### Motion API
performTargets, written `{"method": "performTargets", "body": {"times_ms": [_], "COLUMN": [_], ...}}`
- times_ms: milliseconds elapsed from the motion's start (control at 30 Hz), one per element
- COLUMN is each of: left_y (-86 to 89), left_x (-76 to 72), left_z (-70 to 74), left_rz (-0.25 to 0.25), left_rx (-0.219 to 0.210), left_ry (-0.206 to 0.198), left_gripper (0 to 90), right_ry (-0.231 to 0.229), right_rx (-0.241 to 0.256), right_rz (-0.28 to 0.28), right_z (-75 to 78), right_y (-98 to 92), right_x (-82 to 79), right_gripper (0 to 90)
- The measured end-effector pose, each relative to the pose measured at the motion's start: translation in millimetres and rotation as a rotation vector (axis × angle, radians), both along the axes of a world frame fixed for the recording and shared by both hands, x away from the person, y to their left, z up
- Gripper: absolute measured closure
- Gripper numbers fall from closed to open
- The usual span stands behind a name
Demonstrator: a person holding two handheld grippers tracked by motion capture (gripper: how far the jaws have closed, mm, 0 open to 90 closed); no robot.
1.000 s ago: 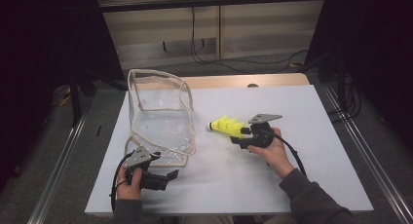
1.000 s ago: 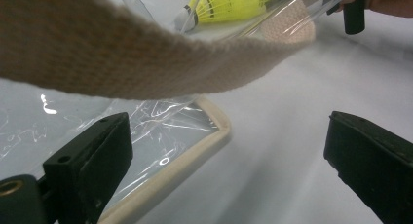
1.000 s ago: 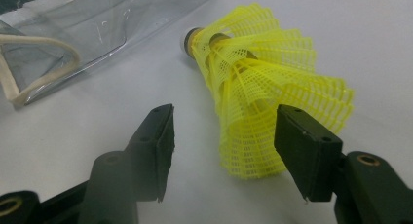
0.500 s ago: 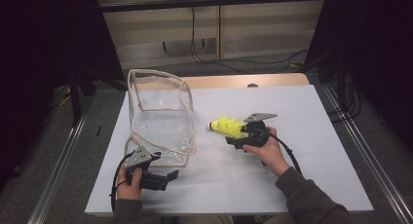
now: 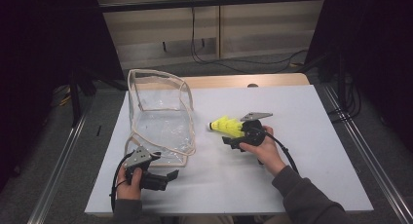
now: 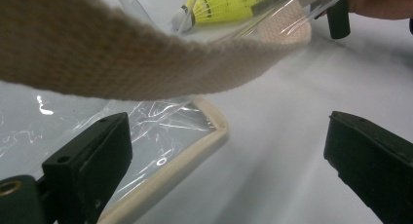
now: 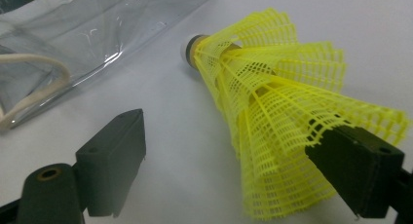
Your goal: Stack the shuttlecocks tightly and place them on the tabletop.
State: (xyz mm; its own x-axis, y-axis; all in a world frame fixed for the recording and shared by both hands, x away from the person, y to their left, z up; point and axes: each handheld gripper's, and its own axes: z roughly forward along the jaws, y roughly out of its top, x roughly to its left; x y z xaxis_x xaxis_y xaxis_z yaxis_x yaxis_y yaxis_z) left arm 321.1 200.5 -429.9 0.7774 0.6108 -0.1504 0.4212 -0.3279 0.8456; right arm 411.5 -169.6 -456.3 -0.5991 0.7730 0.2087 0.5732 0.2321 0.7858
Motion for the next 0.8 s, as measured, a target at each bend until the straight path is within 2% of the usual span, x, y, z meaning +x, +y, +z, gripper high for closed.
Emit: {"method": "performTargets", "body": {"times_ms": [433,800], "left_y": [-0.1,0.1], "left_x": [0.2,0.2], "left_z": [-0.2,-0.2], "left_rz": [-0.002,-0.003], "left_rx": [-0.001,-0.001], "left_ry": [0.001,0.002], "left_gripper": [3.7,3.7], "right_ry": [-0.019,-0.030], "right_rx": [-0.013,-0.026], "right_rz": [-0.013,-0.056], "right_z": [0.3,-0.4], "right_y": [4.3,9.2], "right_x": [2.4,4.9], "right_gripper": [24.8,43.9]}}
